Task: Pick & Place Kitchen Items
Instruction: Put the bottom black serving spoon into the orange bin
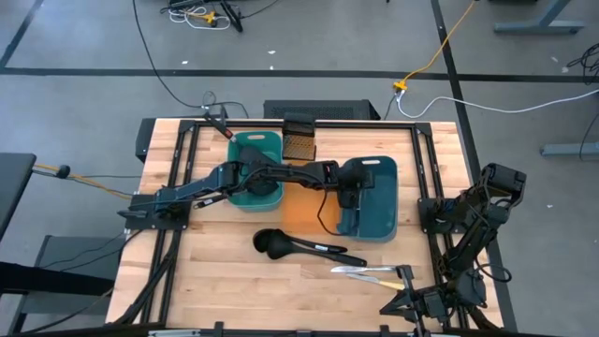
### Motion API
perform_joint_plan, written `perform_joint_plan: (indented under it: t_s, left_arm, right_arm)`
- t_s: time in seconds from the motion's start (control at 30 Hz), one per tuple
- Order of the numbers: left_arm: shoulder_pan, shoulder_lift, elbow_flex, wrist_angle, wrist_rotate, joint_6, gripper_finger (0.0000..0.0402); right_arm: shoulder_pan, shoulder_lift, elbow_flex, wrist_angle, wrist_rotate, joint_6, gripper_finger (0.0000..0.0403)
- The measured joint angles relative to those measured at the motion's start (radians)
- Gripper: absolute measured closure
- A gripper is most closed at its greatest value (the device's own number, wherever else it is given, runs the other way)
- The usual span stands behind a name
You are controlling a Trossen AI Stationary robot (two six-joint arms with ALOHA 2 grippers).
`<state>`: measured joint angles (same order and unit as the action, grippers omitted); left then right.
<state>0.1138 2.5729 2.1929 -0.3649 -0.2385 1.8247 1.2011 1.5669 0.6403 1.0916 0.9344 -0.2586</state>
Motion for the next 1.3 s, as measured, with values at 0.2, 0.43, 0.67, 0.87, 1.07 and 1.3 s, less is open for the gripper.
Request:
perform_joint_plan:
  t_s: [0.2,0.43,0.67,0.87,1.07,1.3]
  left_arm:
    - [-0.008,0.000,0.020,-0.009,-0.081,0.001,0.0329]
    - [-0.034,-0.001,0.162,-0.036,-0.195,0.014,0.0329]
    - [-0.046,-0.070,0.161,-0.082,-0.329,-0.069,0.0328]
    - [-0.033,-0.203,0.159,-0.467,-0.413,-0.313,0.0329]
    - [-0.012,-0.411,0.160,-0.855,-0.349,-0.683,0.0364]
    - [0.025,-0.691,0.161,-1.070,-0.109,-1.137,0.0395]
  right_arm:
    - [0.000,0.000,0.000,0.000,0.000,0.007,0.0392]
    - [0.000,0.000,0.000,0.000,-0.002,0.007,0.0392]
    - [0.000,0.000,0.001,0.007,-0.010,0.012,0.0392]
    - [0.000,-0.001,0.001,0.027,-0.009,-0.038,0.0392]
    - [0.000,-0.001,0.001,0.032,0.005,-0.071,0.0392]
    - [0.000,-0.001,0.001,0.031,0.061,-0.068,0.0392]
